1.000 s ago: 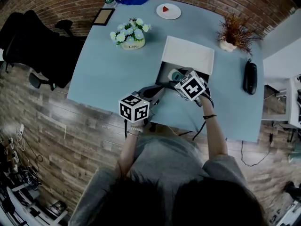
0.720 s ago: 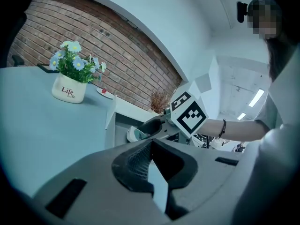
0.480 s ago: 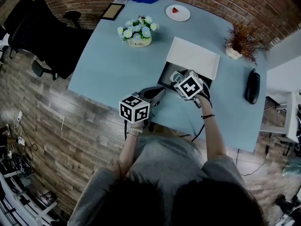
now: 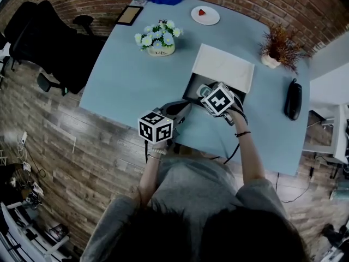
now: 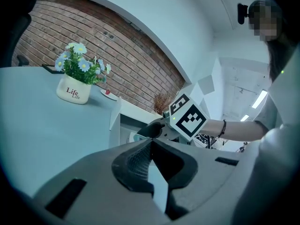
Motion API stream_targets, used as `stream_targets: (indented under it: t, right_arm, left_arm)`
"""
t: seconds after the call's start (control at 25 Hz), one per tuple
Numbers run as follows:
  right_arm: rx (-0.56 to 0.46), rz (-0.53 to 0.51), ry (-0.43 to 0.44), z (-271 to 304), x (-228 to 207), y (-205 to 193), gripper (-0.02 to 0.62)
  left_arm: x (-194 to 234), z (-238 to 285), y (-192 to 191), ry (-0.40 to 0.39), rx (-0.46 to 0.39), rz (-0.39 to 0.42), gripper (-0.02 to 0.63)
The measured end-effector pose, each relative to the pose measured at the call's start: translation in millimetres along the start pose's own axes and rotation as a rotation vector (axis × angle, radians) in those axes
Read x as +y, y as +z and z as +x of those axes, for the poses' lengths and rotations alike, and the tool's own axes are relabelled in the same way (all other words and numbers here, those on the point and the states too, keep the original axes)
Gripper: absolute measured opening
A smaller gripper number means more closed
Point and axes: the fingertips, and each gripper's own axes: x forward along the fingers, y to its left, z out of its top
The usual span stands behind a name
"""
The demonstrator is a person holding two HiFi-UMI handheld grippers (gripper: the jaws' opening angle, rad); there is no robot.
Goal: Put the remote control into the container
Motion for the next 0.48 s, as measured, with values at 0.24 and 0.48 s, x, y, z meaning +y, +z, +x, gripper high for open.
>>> stream_targets:
  t: [0.24,0.48]
  right_arm:
    - [-0.002,-0.005,0.012,-0.6,1.8,-1.8,0.288]
    - [-0.025,0.007,0.022,-4.1,2.5,-1.4,0.288]
  left_arm:
    - [-5.4,4.0,-0.3,-0.02,0.009,0.012,0.003]
    - [-5.6,2.1,-0.2,-0.022,0.01,0.013,0.003]
